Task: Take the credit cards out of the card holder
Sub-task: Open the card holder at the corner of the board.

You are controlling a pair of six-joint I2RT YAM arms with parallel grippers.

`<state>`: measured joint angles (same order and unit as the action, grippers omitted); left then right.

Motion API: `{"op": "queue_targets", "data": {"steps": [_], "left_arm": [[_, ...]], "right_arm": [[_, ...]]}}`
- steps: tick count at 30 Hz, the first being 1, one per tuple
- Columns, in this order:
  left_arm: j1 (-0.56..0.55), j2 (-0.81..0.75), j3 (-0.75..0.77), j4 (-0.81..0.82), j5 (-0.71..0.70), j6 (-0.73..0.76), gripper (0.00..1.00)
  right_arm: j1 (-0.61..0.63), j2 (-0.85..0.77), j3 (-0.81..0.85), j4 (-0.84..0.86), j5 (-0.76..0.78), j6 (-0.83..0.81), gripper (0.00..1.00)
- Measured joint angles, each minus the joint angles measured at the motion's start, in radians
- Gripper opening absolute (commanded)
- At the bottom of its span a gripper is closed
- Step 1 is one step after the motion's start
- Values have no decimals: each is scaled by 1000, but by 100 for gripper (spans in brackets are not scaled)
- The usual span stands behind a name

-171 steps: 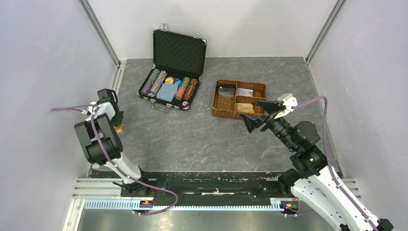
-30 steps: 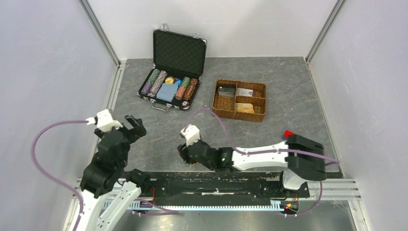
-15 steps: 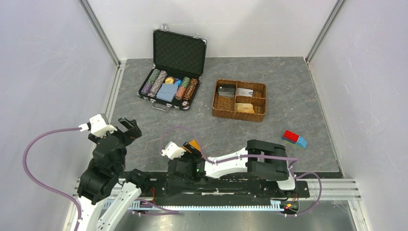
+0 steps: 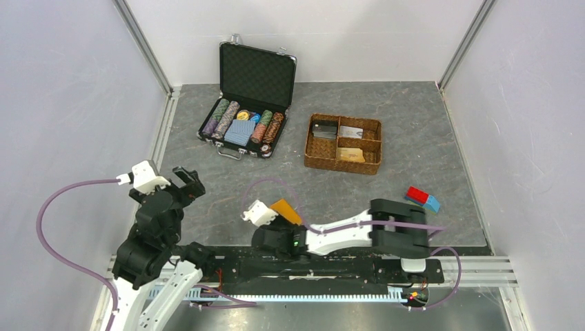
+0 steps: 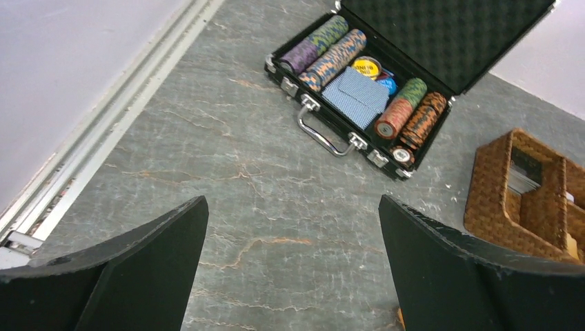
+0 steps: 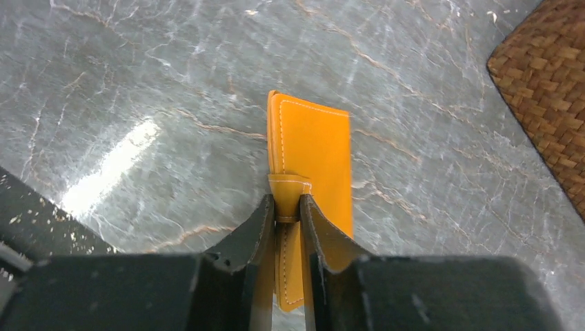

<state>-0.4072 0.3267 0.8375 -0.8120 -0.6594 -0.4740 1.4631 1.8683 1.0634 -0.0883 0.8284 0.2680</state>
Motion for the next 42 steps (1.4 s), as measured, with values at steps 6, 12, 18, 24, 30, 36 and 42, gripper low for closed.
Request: {"op": "queue_targets", "data": {"steps": [6, 12, 18, 24, 30, 36, 42], "left_arm": [[0, 77, -1, 6, 146, -1, 96], [0, 245, -4, 19, 409, -22, 90], [0, 377, -31, 54, 597, -26, 89], [0, 382, -63, 76, 675, -32, 89], [0, 432, -67, 89, 712, -35, 91], [0, 455, -33, 62, 652, -5, 98], [0, 386, -15, 58, 553, 40, 99]], "right_arm": [[-176, -331, -351, 311, -348, 118, 13], [-398, -463, -648, 697, -682, 344, 13], [-516, -468, -809, 910, -869, 500, 30], [-544, -506, -847, 773, -877, 496, 45], [-541, -588, -737, 477, -765, 398, 46], [-448, -609, -579, 285, -611, 332, 44], [-332, -507, -414, 164, -478, 306, 43]]}}
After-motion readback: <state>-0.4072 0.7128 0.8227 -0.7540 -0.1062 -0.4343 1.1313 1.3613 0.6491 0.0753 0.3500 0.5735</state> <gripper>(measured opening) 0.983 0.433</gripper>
